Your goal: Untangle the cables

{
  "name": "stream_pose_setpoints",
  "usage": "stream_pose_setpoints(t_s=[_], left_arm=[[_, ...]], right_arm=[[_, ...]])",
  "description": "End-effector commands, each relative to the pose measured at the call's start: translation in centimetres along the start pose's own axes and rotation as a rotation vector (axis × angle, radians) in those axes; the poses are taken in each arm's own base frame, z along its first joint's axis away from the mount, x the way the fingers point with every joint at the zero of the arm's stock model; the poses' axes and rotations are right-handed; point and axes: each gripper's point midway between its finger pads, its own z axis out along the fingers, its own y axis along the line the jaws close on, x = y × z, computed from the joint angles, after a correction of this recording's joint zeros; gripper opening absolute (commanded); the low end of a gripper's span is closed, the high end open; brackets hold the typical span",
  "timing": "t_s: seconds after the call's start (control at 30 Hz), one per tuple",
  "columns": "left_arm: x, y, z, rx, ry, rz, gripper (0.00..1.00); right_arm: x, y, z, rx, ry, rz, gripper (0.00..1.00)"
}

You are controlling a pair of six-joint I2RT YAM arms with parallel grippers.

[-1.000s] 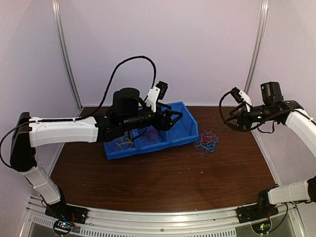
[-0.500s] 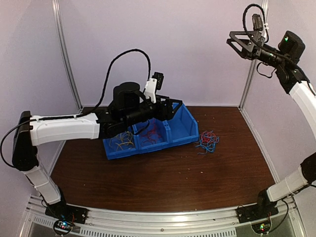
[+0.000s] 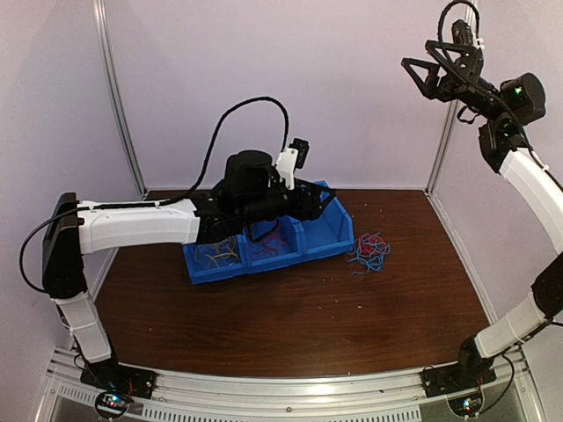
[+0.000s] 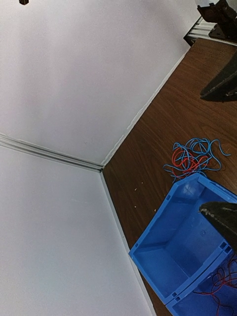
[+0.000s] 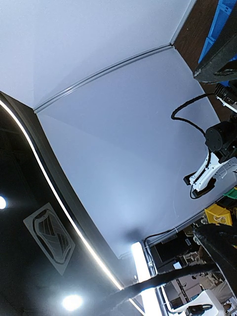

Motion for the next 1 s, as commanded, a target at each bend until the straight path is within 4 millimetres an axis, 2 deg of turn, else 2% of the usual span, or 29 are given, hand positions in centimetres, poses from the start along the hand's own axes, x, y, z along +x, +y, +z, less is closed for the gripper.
stream_pose_setpoints(t_s=[0.0,0.1,0.17,0.27,0.3,0.33,0.37,0.4,0.5,0.63,0.7,0.77,0.8,0.9,0.97], left_arm=[[-1.4,-0.2,-0.7,0.014,-0.042,0.001,0.71],[-1.3,0.1,-1.0,-0.002,-0.044,0.007,0.71],[-1.6,0.2,-1.2,-0.010,-0.049,0.012,0.71],[-1.7,0.4,-1.1,-0.027,-0.040,0.031,0.72],[-1.6,0.7,-1.0,-0.042,-0.032,0.044,0.72],[-1.6,0.9,-1.0,-0.057,-0.024,0.060,0.72],[-1.5,1.1,-1.0,-0.073,-0.017,0.081,0.72],[-1.4,1.4,-1.1,-0.087,-0.011,0.096,0.72],[-0.5,2.0,-1.4,-0.116,0.030,0.140,0.71],[2.2,1.8,-1.3,-0.078,0.124,0.169,0.70],[4.1,1.8,-1.0,-0.054,0.180,0.162,0.69],[5.9,1.8,-0.9,-0.038,0.217,0.133,0.68],[6.6,2.0,-1.0,-0.039,0.226,0.119,0.66],[8.2,1.6,-1.4,0.000,0.242,0.080,0.64],[8.8,1.6,-1.6,0.010,0.234,0.058,0.63]], right_arm=[[-0.1,4.9,-0.3,-0.106,0.012,-0.088,1.00],[0.0,4.9,-0.3,-0.107,0.014,-0.086,1.00],[0.0,3.7,-0.4,-0.073,0.016,-0.075,1.00],[0.9,-1.0,-1.2,0.045,0.046,-0.059,1.00],[1.7,-2.8,-1.7,0.080,0.071,-0.093,1.00],[2.8,-4.7,-2.2,0.125,0.094,-0.054,1.00],[3.9,-7.2,-3.0,0.203,0.119,-0.119,1.00],[5.0,-10.6,-4.3,0.342,0.144,-0.126,1.00],[9.5,-17.6,-9.1,0.708,0.307,-0.239,1.00],[15.5,-23.1,-16.1,1.002,0.514,-0.325,1.00],[18.8,-24.7,-18.8,1.060,0.624,-0.333,0.95],[22.5,-25.3,-20.6,1.045,0.736,-0.327,0.88],[23.6,-25.4,-21.3,1.044,0.770,-0.325,0.84],[26.1,-25.5,-22.2,1.010,0.840,-0.312,0.71],[26.9,-25.5,-22.3,0.988,0.862,-0.284,0.63]])
